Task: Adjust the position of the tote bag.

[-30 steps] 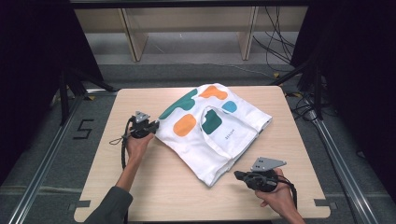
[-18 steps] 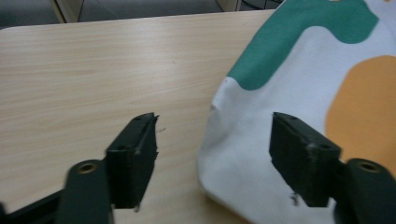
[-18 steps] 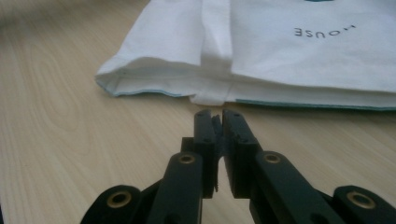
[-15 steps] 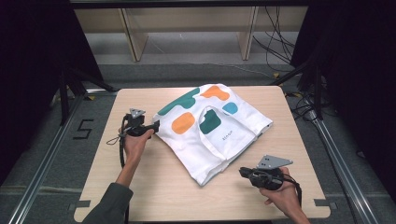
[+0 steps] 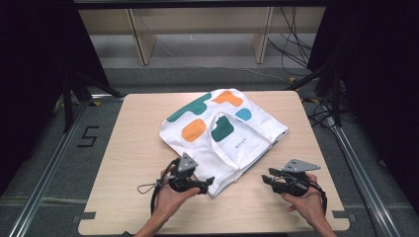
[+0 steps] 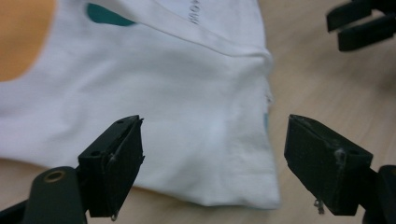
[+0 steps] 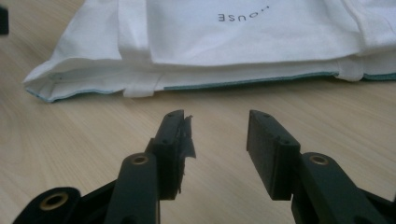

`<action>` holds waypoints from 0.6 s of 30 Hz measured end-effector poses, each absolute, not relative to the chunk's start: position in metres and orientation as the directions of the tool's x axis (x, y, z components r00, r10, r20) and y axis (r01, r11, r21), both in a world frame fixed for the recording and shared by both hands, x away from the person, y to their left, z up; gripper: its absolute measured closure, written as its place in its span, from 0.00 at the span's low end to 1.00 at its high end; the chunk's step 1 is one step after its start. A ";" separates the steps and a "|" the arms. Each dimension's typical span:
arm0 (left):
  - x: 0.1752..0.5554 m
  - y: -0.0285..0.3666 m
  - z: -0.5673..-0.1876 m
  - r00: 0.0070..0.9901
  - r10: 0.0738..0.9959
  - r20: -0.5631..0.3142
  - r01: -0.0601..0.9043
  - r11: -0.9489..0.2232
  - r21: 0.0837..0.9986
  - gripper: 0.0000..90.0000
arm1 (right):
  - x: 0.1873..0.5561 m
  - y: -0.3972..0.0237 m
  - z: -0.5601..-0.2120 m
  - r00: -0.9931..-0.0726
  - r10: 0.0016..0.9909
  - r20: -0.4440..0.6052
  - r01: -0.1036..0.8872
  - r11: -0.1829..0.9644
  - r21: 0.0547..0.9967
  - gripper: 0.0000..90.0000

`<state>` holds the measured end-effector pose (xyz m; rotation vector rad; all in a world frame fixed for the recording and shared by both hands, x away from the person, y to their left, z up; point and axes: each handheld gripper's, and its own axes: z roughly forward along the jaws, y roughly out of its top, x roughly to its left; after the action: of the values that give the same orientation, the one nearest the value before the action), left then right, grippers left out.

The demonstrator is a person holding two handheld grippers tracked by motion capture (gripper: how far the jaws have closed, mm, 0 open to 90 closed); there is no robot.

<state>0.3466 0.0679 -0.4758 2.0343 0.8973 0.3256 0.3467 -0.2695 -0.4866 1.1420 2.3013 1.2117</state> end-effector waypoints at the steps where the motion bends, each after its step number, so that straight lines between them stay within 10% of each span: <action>1: 0.347 0.068 -0.476 0.707 0.701 -0.098 0.475 -0.367 0.800 0.21 | 0.348 -0.272 -0.487 -0.643 0.761 0.086 0.507 0.339 0.792 0.64; 12: 0.350 0.028 -0.499 0.728 0.649 0.221 0.336 -0.619 0.710 0.42 | 0.350 -0.269 -0.488 -0.651 0.754 0.091 0.512 0.347 0.786 0.60; 18: 0.349 0.036 -0.494 0.737 0.621 0.268 0.277 -0.638 0.718 0.80 | 0.349 -0.270 -0.488 -0.634 0.765 0.114 0.528 0.321 0.786 0.60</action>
<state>0.3491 0.0363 -0.4942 2.2633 0.6737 0.6637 0.3493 -0.2704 -0.4879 1.1662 2.3119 1.2128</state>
